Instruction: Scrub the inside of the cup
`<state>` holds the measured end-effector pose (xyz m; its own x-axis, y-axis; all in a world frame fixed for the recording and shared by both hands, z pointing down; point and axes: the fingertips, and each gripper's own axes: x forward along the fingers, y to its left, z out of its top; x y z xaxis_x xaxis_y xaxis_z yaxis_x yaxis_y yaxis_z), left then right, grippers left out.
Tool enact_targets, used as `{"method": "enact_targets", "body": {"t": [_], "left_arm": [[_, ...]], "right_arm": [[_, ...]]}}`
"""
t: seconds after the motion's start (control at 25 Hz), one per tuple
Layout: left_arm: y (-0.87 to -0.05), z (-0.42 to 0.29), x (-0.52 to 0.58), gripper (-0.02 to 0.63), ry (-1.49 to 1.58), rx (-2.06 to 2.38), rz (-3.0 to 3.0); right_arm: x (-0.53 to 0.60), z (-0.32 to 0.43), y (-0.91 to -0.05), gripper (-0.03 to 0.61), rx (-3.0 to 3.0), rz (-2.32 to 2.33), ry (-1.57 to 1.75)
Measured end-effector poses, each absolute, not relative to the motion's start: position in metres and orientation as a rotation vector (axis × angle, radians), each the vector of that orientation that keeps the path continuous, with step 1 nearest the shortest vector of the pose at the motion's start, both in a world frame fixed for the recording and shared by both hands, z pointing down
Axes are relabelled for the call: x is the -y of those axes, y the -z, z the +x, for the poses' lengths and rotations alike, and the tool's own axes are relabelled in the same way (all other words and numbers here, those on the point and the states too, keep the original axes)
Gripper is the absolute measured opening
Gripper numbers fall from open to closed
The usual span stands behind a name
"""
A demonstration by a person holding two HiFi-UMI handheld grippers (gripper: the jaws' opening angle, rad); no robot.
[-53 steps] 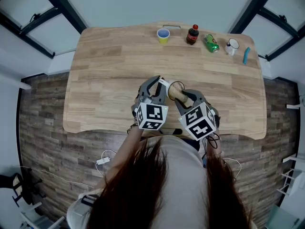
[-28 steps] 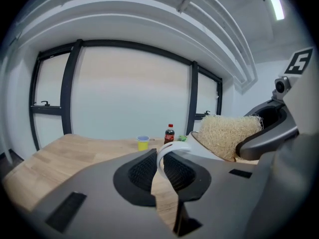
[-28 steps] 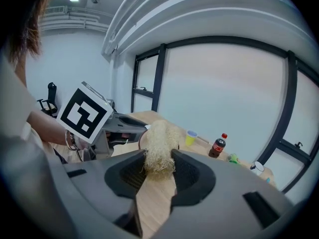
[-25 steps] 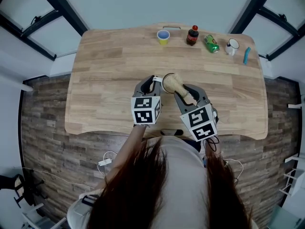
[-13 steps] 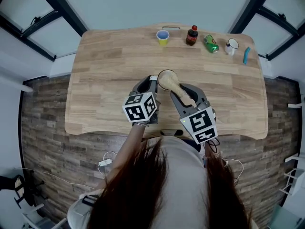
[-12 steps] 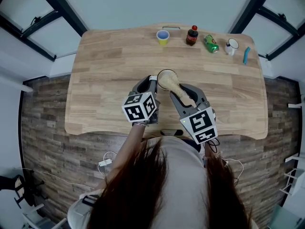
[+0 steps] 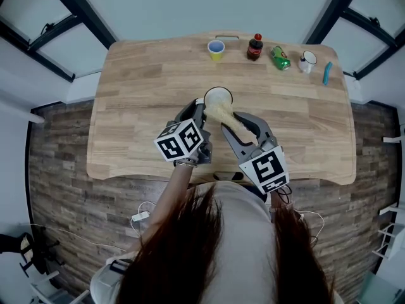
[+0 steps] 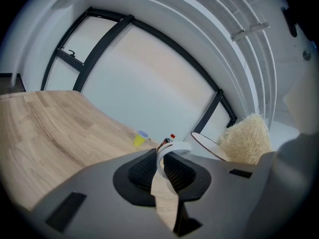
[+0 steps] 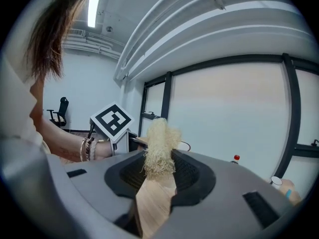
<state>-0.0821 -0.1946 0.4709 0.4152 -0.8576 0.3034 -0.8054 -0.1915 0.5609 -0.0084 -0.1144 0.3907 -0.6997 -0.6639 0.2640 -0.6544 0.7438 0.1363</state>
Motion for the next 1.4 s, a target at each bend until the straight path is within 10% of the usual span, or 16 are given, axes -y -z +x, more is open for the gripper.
{"method": "enact_targets", "body": {"t": [1.4], "left_arm": [[-0.445,-0.061,0.193,0.048,0.438,1.053,1.907]], "right_arm": [[0.096,-0.019,-0.373,0.146,2.843,0.926,0.188]]}}
